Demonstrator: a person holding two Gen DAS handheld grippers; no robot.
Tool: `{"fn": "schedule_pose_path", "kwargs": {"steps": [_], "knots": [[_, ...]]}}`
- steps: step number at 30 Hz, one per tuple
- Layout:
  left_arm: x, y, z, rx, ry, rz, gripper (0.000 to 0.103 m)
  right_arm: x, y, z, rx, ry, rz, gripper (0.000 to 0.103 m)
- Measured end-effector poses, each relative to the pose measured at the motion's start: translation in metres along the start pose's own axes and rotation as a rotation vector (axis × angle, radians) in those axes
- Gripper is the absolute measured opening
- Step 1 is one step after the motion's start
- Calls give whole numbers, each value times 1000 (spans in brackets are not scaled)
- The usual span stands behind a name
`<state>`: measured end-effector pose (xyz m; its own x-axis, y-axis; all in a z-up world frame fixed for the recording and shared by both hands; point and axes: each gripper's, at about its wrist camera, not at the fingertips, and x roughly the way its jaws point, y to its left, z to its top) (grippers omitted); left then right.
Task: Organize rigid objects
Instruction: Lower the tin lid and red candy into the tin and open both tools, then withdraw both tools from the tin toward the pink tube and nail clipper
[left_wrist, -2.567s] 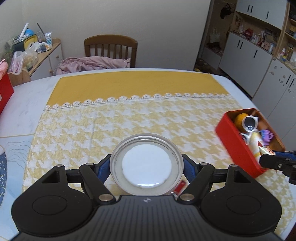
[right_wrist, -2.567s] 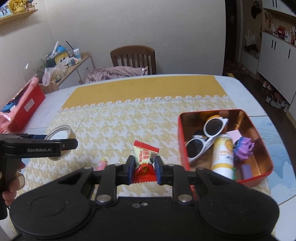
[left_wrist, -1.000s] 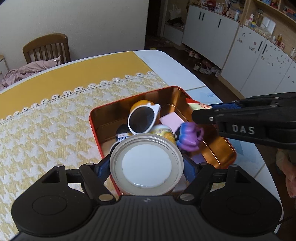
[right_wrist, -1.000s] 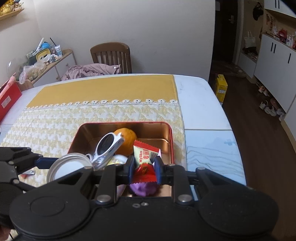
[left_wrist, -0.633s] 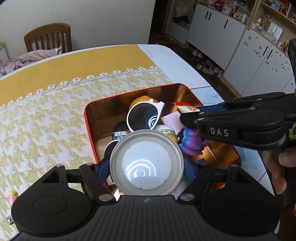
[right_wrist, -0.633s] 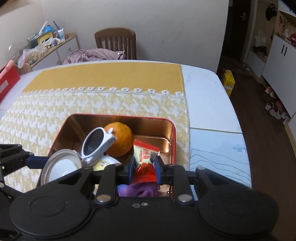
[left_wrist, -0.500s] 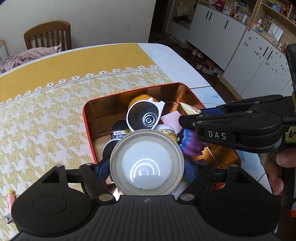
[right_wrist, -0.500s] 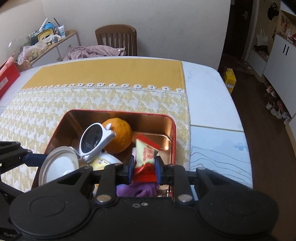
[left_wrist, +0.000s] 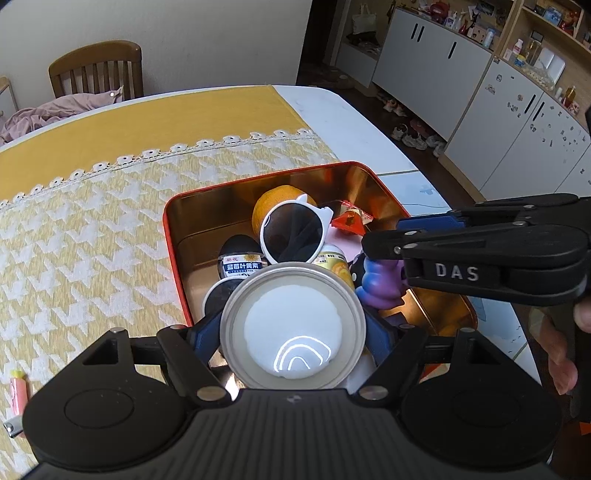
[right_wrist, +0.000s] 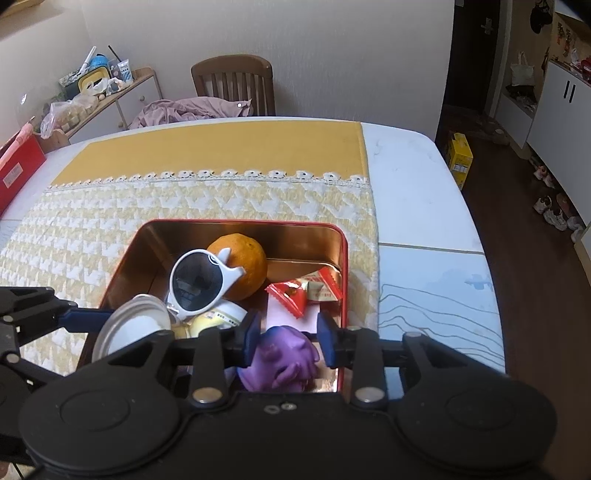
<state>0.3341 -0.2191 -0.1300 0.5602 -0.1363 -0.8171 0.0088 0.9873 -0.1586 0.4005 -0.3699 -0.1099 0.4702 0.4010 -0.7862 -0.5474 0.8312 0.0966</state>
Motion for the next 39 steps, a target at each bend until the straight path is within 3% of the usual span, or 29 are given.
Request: {"fn": "schedule_pose_path", "kwargs": {"steps": [23, 26, 39], "knots": [[-77, 9, -15, 30, -168, -11, 78, -64, 22, -14, 32, -102, 31, 63], [-88, 17, -20, 33, -188, -7, 83, -74, 28, -16, 42, -124, 40, 66], [-127, 86, -48, 29, -224, 3, 89, -91, 88, -29, 18, -200, 92, 100]]}}
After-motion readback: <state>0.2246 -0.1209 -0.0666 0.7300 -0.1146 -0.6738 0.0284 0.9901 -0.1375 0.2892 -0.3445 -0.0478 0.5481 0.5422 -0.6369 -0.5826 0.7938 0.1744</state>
